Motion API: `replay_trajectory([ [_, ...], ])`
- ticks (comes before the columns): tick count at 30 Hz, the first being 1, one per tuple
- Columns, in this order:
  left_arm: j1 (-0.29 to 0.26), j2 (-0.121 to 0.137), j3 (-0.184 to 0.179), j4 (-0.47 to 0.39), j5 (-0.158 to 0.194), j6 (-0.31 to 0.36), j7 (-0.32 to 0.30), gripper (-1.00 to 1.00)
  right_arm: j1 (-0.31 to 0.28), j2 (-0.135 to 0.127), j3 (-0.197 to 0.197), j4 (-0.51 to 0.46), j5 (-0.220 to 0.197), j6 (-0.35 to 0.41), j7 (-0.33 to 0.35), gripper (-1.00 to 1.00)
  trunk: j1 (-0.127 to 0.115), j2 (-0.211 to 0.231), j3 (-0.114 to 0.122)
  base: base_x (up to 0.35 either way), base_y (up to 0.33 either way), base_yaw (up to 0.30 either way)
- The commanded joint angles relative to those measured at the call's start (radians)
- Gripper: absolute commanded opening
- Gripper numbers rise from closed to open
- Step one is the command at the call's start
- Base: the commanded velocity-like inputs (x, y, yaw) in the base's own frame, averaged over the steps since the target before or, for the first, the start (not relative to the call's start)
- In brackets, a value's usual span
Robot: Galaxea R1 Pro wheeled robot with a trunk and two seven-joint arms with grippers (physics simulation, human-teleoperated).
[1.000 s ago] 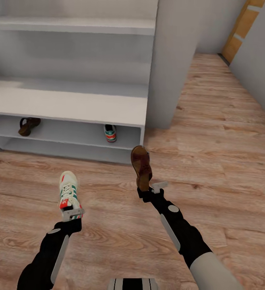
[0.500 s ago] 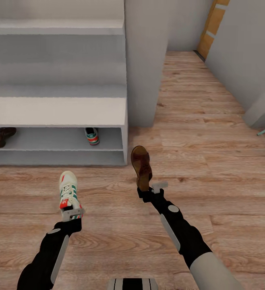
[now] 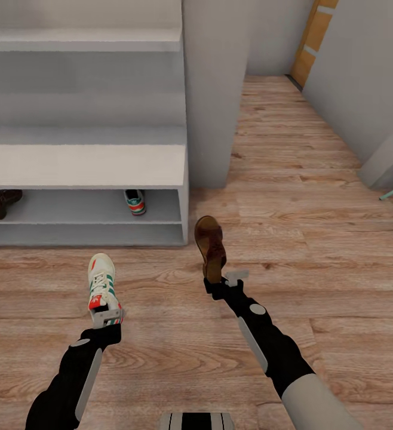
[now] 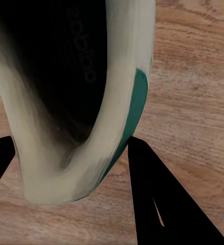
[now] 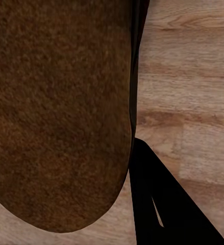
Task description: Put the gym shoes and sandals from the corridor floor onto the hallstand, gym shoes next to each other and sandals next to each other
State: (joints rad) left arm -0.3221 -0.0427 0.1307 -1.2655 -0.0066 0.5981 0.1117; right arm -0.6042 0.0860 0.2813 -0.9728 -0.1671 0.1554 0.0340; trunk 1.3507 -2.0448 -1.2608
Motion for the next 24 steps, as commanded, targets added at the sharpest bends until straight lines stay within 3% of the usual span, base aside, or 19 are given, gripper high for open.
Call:
replay_trajectory([
  [1,0.0,0.0,0.0,0.0,-0.001,0.0,0.0,-1.0,0.0,-0.001,-0.001,0.0,-0.006,0.0,0.0,-1.0,0.0,0.0,0.0,0.0,0.0,0.0],
  [4,0.0,0.0,0.0,0.0,-0.001,0.0,0.0,-1.0,0.0,-0.009,-0.036,-0.006,-0.009,0.007,-0.003,-1.0,0.0,0.0,0.0,0.0,0.0,0.0],
  [6,0.0,0.0,0.0,0.0,-0.001,0.0,0.0,-1.0,0.0,-0.013,-0.088,-0.008,-0.009,0.009,-0.004,-1.0,0.0,0.0,0.0,0.0,0.0,0.0],
  [9,0.0,0.0,0.0,0.0,-0.001,0.0,0.0,-1.0,0.0,-0.015,-0.203,-0.009,-0.009,0.013,-0.005,-1.0,0.0,0.0,0.0,0.0,0.0,0.0],
  [13,0.0,0.0,-0.001,0.0,-0.001,0.0,0.0,-1.0,0.0,-0.016,-0.281,-0.011,-0.007,0.016,-0.006,-1.0,0.0,0.0,0.0,0.0,0.0,0.0],
  [17,0.0,0.0,-0.001,0.001,-0.001,0.0,0.0,-1.0,0.0,-0.024,-0.308,-0.027,-0.005,0.016,-0.008,-1.0,0.0,0.0,0.0,0.0,0.0,0.0],
  [24,0.0,0.0,0.0,0.003,-0.004,0.0,0.009,-1.0,0.0,-0.043,-0.312,-0.112,-0.003,0.053,-0.009,-1.0,0.0,0.0,0.0,0.0,0.0,0.0],
])
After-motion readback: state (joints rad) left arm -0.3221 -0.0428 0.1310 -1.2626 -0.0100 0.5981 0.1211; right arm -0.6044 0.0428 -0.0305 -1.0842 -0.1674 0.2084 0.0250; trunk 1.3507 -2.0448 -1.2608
